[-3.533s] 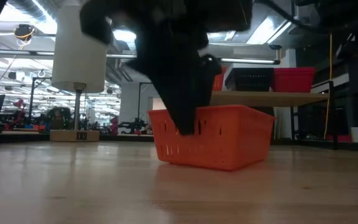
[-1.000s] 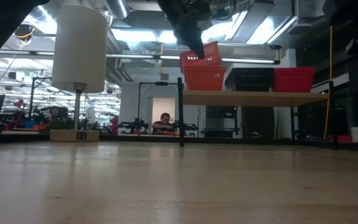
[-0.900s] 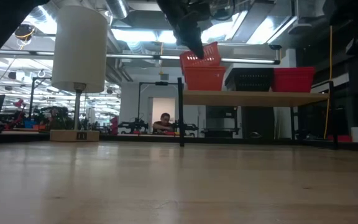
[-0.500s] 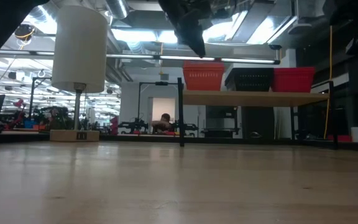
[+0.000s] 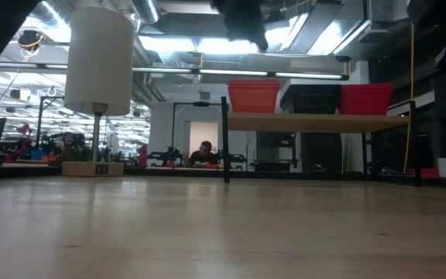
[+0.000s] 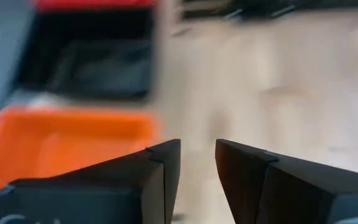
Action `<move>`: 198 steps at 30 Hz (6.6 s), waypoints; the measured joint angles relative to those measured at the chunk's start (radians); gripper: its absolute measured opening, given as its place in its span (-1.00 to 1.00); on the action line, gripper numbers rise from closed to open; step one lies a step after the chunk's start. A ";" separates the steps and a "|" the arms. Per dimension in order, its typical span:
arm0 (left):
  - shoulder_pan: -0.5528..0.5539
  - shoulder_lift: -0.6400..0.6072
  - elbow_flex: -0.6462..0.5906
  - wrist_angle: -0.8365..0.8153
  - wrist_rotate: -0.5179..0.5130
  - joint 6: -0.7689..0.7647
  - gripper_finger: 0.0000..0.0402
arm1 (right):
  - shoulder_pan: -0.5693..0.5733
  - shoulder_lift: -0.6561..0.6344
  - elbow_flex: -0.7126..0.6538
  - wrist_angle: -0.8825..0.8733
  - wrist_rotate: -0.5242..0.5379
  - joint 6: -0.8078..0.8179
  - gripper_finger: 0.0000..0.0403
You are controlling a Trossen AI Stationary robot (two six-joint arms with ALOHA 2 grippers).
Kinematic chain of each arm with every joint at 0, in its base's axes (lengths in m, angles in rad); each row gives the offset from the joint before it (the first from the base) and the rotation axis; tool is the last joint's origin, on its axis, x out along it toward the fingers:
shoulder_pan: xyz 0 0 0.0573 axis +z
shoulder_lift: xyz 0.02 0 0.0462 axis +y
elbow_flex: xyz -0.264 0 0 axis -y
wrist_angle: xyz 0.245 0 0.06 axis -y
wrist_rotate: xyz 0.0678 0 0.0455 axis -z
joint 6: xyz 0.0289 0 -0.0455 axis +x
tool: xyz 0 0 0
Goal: Stack baskets on shelf by color
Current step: Adjust the stacked red bins on the shelf, then return to Home Position
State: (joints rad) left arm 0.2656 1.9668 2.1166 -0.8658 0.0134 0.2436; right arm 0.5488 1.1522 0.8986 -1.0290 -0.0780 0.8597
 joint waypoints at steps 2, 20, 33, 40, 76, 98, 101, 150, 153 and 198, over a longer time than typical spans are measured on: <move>-0.027 -0.022 0.001 -0.003 0.091 -0.005 -0.53 | 0.000 0.000 0.000 0.000 0.001 -0.005 -0.39; -0.057 -0.193 -0.036 -0.436 0.262 0.125 -0.53 | 0.217 -0.184 -0.003 -0.056 0.425 0.054 -0.39; 0.061 -0.546 -0.548 -0.221 0.472 0.086 -0.53 | 0.384 -0.400 -0.189 0.130 0.775 0.046 -0.39; 0.038 -0.858 -0.915 0.074 0.399 -0.041 -0.53 | 0.384 -0.410 -0.199 0.259 0.811 -0.067 -0.39; -0.285 -1.440 -1.997 1.244 -0.095 -0.405 -0.53 | -0.269 -0.445 0.202 0.067 0.651 -0.373 -0.39; -0.451 -1.439 -2.109 1.370 -0.241 -0.377 -0.53 | -1.061 -0.030 0.466 -0.131 0.244 -0.646 -0.39; -0.452 -1.439 -2.109 1.369 -0.241 -0.372 -0.53 | -1.145 0.007 0.466 -0.169 0.236 -0.684 -0.39; -0.452 -1.439 -2.109 1.345 -0.236 -0.372 -0.53 | -1.044 -0.536 0.033 0.339 -0.366 -0.754 -0.39; -0.452 -1.439 -2.109 1.345 -0.236 -0.372 -0.53 | -0.980 -0.635 -0.175 0.584 -0.360 -0.714 -0.39; -0.451 -1.439 -2.109 1.346 -0.237 -0.371 -0.53 | -0.547 -0.985 -0.892 1.273 -0.001 -0.969 -0.39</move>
State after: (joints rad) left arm -0.1858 0.5281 0.0078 0.4801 -0.2232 -0.1275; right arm 0.0013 0.1673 0.0071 0.2436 -0.0792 -0.1094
